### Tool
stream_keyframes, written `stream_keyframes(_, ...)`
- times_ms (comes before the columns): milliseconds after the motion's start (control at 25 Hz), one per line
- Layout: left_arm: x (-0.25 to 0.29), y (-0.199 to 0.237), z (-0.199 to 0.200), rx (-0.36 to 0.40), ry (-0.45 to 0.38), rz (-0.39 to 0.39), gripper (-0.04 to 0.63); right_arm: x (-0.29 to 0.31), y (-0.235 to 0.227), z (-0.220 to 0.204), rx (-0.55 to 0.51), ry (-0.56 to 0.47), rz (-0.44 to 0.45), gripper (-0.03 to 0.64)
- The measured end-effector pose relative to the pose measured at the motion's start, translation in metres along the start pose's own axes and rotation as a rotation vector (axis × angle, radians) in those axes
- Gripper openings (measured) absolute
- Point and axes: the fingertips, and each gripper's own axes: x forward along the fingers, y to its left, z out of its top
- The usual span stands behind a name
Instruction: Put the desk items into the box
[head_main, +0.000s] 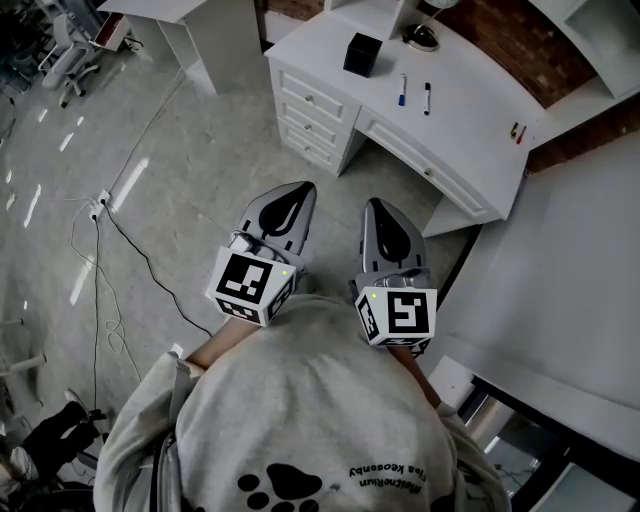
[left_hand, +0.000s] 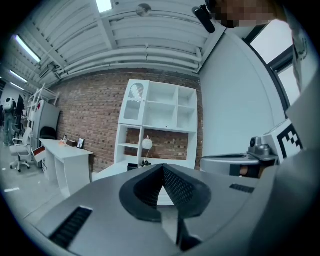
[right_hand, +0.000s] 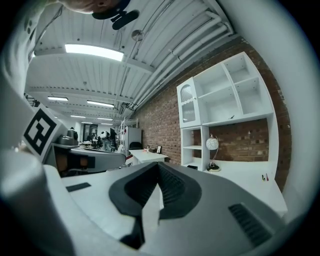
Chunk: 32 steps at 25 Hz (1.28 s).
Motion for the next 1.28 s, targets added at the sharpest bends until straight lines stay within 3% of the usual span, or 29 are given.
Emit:
stream_keyframes(760, 0.093, 0.030, 0.005, 0.026, -0.001, -0.046, 0.008, 0.067, -0.057, 0.009, -0.043, -0.038, -0.044, 0.017)
stream_keyframes(1280, 0.228, 0.098, 0.015, 0.026, 0.051, -0.124, 0.008, 0.194, -0.129, 0.001, -0.013, -0.002, -0.100, 0.017)
